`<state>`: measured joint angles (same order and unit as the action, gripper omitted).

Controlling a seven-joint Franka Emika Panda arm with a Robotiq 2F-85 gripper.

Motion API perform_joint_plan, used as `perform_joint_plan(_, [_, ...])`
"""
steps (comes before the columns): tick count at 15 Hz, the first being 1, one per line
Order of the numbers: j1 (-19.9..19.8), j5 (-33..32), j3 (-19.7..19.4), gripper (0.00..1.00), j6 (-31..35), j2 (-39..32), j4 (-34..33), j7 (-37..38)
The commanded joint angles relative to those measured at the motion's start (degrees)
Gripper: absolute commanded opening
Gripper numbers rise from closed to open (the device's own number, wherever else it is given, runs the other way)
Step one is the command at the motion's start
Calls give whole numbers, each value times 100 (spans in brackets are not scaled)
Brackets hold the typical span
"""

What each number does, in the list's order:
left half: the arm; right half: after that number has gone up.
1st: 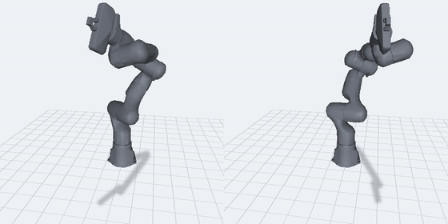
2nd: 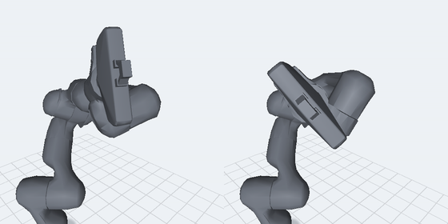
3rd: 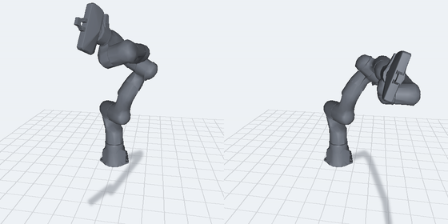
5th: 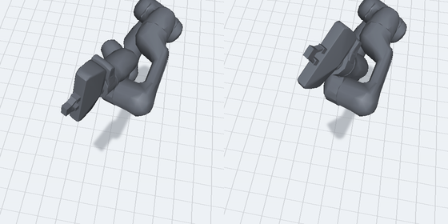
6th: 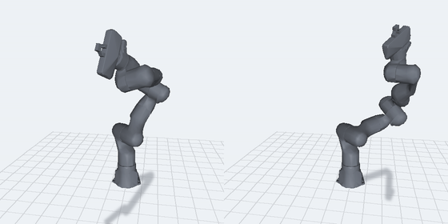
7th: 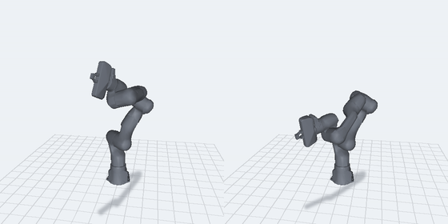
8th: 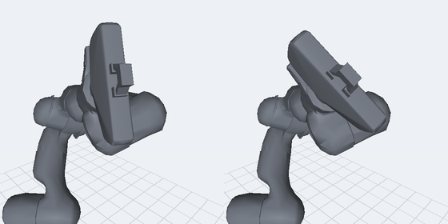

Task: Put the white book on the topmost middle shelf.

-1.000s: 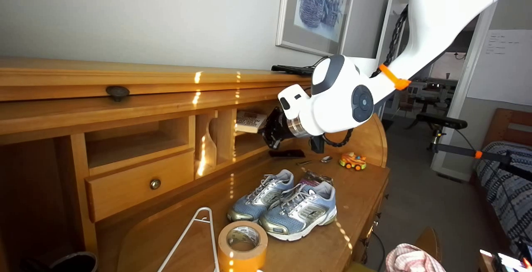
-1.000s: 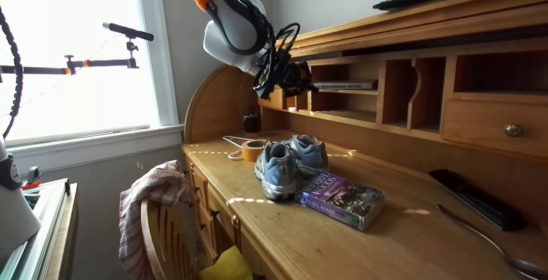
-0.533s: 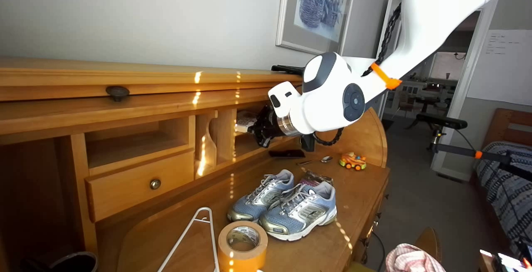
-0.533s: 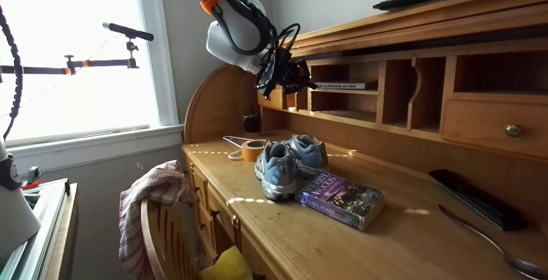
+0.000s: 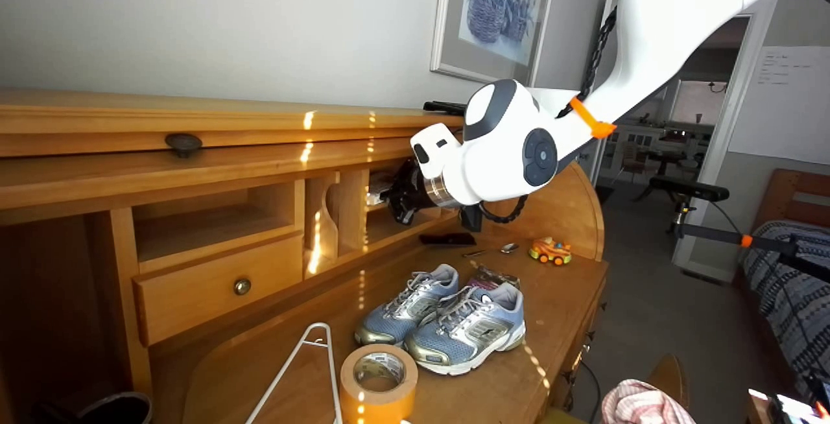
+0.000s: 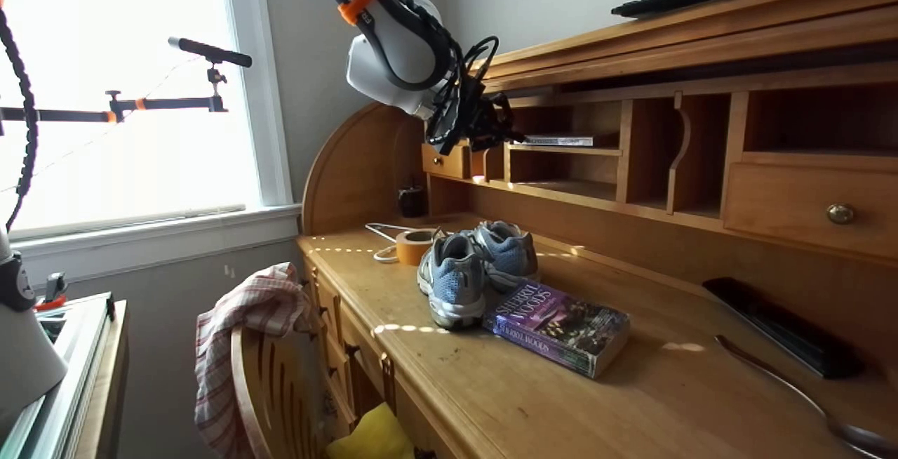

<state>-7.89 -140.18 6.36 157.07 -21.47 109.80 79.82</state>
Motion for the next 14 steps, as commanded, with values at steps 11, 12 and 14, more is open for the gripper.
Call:
perform_joint_plan(11, [-13,-49,17,0,20,-111,-165,6])
perform_joint_plan(12, [-33,-55,33,0,59,-42,-75,84])
perform_joint_plan(14, [-87,0,59,0,165,111,187,304])
